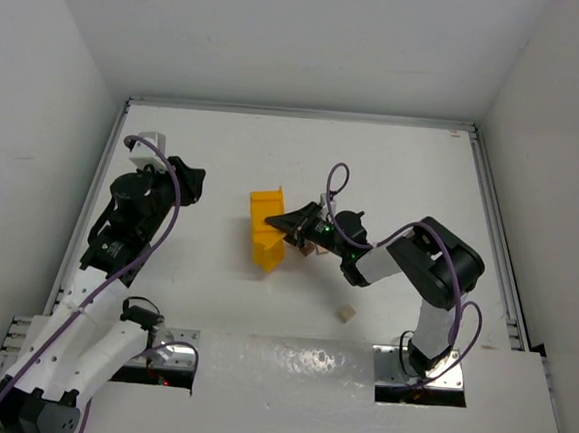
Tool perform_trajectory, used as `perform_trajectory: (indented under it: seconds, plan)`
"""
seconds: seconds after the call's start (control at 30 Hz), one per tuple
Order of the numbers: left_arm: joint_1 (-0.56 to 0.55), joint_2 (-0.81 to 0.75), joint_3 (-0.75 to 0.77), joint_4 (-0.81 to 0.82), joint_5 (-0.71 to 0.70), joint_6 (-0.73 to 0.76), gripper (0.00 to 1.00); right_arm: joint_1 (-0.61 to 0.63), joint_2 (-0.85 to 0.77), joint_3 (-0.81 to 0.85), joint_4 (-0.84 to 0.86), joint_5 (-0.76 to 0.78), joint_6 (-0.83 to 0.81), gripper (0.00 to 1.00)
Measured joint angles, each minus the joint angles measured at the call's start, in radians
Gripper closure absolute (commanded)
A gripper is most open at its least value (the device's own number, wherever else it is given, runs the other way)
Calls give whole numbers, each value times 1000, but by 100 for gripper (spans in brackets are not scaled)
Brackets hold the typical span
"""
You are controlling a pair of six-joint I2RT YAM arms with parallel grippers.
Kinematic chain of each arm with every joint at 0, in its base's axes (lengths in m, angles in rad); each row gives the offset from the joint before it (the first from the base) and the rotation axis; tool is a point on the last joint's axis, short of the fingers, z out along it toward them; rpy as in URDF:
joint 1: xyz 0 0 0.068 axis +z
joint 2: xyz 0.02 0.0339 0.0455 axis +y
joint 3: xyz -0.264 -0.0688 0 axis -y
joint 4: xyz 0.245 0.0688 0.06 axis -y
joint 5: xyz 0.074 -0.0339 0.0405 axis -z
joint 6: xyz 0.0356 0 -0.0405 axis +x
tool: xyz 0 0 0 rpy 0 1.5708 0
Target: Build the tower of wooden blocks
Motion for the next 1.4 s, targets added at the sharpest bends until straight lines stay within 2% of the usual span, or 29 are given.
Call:
perform_trajectory:
  seconds: [0.37,0.53,0.7,0.8,0.93,1.03,1.17,1.4]
  plan:
    - [-2,4,0,0,-17,1,65,-17,-33,25,1,-26,17,100]
    - [-2,13,-2,0,-22,1,66,-38,15,103,5,-32,40,100]
    - [-2,10,-7,0,-31,1,65,18,21,76,-18,-20,29,100]
    - [-2,11,-7,-1,-35,2,66,21,20,92,-6,-23,35,100]
    - [-3,11,-7,0,-41,5,66,22,-34,29,-7,-2,8,100]
    - [-6,14,-7,-1,-45,8,66,5,-16,78,-3,-8,16,100]
    - [-8,12,-12,0,-56,12,66,41,-28,24,7,19,-8,100]
    - [-8,24,-14,-2,-64,16,65,57,-3,33,-1,9,-6,100]
